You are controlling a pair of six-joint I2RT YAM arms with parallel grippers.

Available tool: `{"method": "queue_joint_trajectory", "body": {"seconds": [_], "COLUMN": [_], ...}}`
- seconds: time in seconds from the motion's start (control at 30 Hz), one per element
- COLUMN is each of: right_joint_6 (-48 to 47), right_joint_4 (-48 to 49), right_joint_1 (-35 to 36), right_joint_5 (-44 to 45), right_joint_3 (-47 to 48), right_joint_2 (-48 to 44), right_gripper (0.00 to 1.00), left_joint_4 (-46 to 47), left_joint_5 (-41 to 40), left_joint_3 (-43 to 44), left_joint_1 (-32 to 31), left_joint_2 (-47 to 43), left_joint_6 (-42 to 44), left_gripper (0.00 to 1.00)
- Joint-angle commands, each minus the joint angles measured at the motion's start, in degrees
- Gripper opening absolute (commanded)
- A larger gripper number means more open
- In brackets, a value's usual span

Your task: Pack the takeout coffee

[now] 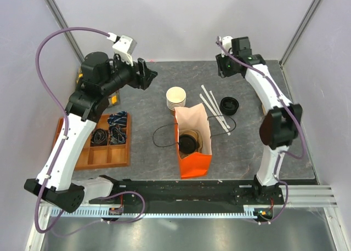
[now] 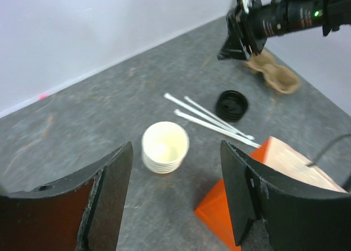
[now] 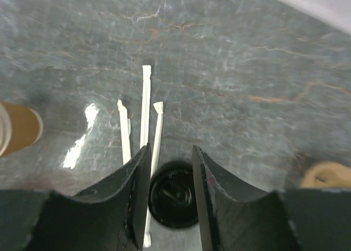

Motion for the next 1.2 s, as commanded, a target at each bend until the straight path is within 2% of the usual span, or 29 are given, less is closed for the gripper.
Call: {"method": "queue_joint_trajectory", "body": {"seconds": [0.0,0.13,0.27,0.9,1.17], "right_joint_6": [-2.63,-4.04,-3.34,-4.21,-5.71], "right_joint_4": [-5.3,-8.55,-9.44,-4.17,-1.44], "right_joint_1": [0.73,1.43,1.96,3.54,4.33], "right_joint_5": [0.76,1.29,0.5,2.87,5.77], "right_joint_3": [10.49,15.77,14.73,6.11,4.53], "right_joint_2": [10.5,17.29,21.07,24.69,26.27], "right_gripper": [0.42,0.4,0.39,0.38,0.35], "left_joint_4": [1.86,1.68,2.12,1.59,1.68], "left_joint_5": [-4.06,-4.59,-4.41,-4.85,-5.73], "left_joint_3": [0.51,-2.2,-4.76,-6.17,-6.96], "left_joint_1": [2.36,3.42,3.87,4.48,4.74], "left_joint_2": [-0.08,-0.26,-0.26,1.68,0.62], "left_joint_6": [2.03,2.74,2.92,4.5,4.24], "left_gripper": [0.72,0.72,0.72,0.74,0.74]}}
